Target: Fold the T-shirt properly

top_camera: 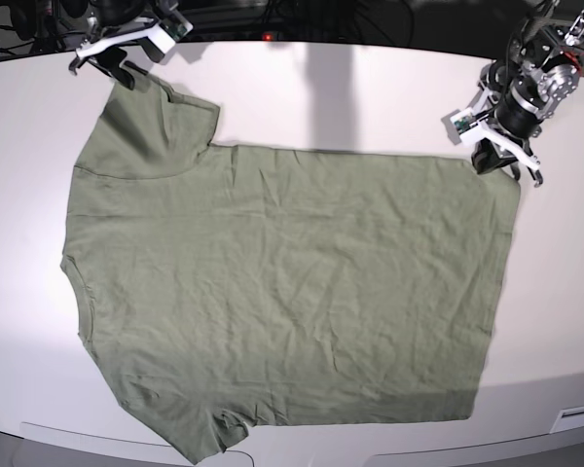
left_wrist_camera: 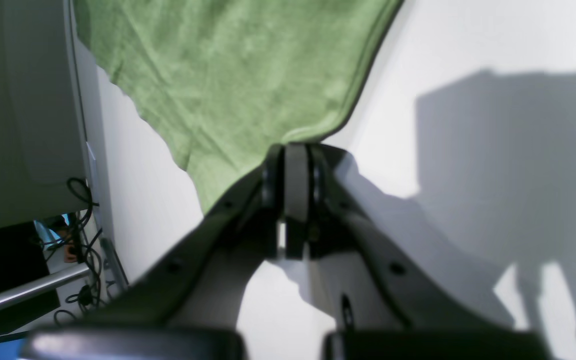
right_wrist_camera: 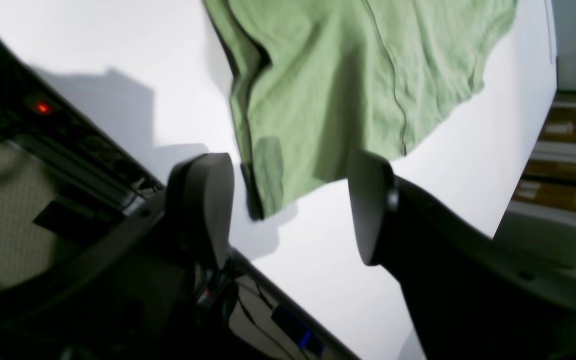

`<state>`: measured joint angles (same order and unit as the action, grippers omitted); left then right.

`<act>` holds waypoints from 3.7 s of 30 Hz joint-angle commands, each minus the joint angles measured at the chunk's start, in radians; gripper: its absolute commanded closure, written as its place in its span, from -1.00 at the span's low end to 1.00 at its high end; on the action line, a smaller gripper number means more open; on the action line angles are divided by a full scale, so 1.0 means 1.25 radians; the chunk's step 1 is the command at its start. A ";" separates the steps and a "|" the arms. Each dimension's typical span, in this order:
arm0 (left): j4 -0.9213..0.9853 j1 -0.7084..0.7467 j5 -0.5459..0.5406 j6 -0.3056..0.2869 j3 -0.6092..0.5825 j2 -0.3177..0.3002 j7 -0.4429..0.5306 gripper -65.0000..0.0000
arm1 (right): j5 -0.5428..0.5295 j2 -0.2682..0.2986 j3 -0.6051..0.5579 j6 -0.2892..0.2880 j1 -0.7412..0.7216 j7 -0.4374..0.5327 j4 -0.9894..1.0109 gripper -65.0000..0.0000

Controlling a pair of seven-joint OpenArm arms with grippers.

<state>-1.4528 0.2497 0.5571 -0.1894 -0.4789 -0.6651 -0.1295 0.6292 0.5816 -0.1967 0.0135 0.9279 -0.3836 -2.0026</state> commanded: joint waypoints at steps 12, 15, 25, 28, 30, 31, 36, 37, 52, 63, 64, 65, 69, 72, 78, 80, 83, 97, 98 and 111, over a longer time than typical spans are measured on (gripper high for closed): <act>0.015 0.018 -0.006 -0.063 -0.011 0.004 -0.024 1.00 | 0.011 0.006 0.003 0.007 -0.043 0.038 0.125 -0.07; 0.015 0.020 -0.006 -0.063 -0.011 0.004 -0.024 1.00 | 0.011 0.006 0.003 0.007 -0.074 0.040 0.165 -0.07; 0.015 0.026 -0.006 -0.063 -0.011 0.004 -0.024 1.00 | 0.011 0.007 -0.016 -0.078 -0.083 0.040 0.222 -0.07; 0.015 0.026 -0.006 -0.063 -0.011 0.005 -0.024 1.00 | 0.011 0.008 -0.039 -0.099 -0.075 0.040 0.222 -0.07; 0.015 0.026 -0.006 -0.063 -0.011 0.005 -0.024 1.00 | 0.011 0.009 -0.064 -0.108 -0.075 0.041 0.222 -0.07; 0.015 0.026 -0.006 -0.063 -0.011 0.005 -0.024 1.00 | 0.011 0.009 -0.079 -0.104 -0.077 0.045 0.221 -0.07; 0.015 0.026 -0.006 -0.063 -0.011 0.005 -0.023 1.00 | -0.091 0.009 -0.141 -0.056 -0.100 0.057 0.203 -0.07; 0.015 0.026 -0.006 -0.063 -0.011 0.005 -0.023 1.00 | -0.109 0.009 -0.146 -0.062 -0.108 0.049 0.204 -0.07; 0.015 0.026 -0.006 -0.063 -0.011 0.005 -0.023 1.00 | -0.234 0.012 -0.119 -0.237 -0.169 -0.235 0.204 -0.07; 0.015 0.026 -0.006 -0.063 -0.011 0.005 -0.023 1.00 | -0.187 0.153 -0.119 -0.257 -0.119 -0.370 0.204 -0.07; 0.015 0.026 -0.006 -0.063 -0.011 0.005 -0.023 1.00 | -0.190 0.166 -0.120 -0.257 -0.114 -0.356 0.204 -0.07; 0.015 0.026 -0.006 -0.063 -0.011 0.004 -0.024 1.00 | -0.193 0.174 -0.121 -0.257 -0.112 -0.345 0.204 -0.07; 0.015 0.026 -0.006 -0.063 -0.011 0.004 -0.024 1.00 | -0.192 0.175 -0.121 -0.257 -0.115 -0.287 0.204 -0.07; 0.015 0.026 -0.006 -0.063 -0.011 0.005 -0.024 1.00 | -0.199 0.168 -0.126 -0.276 -0.110 -0.285 0.193 -0.06; 0.015 0.026 -0.006 -0.063 -0.011 0.004 -0.024 1.00 | -0.210 0.169 -0.170 -0.301 -0.025 -0.238 0.007 -0.06; 0.015 0.026 -0.006 -0.063 -0.011 0.004 -0.023 1.00 | -0.210 0.169 -0.178 -0.298 -0.007 -0.241 -0.063 -0.06; 0.015 0.026 -0.006 -0.063 -0.011 0.005 -0.023 1.00 | -0.176 0.168 -0.178 -0.292 0.005 -0.241 -0.153 -0.06; 0.015 0.026 -0.006 -0.063 -0.011 0.005 -0.023 1.00 | 0.017 0.131 -0.177 -0.085 -0.039 -0.070 -0.208 -0.07; 0.015 0.026 -0.006 -0.063 -0.011 0.005 -0.023 1.00 | -0.005 0.128 -0.177 -0.085 -0.055 -0.089 -0.205 -0.07; 0.015 0.026 -0.006 -0.063 -0.011 0.005 -0.023 1.00 | -0.031 0.129 -0.177 -0.107 -0.159 -0.131 0.001 -0.07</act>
<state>-1.4528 0.2569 0.5537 -0.1864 -0.4786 -0.6594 -0.1162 0.5793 0.7315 -0.4206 -0.1318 0.7238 -0.5564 -1.9869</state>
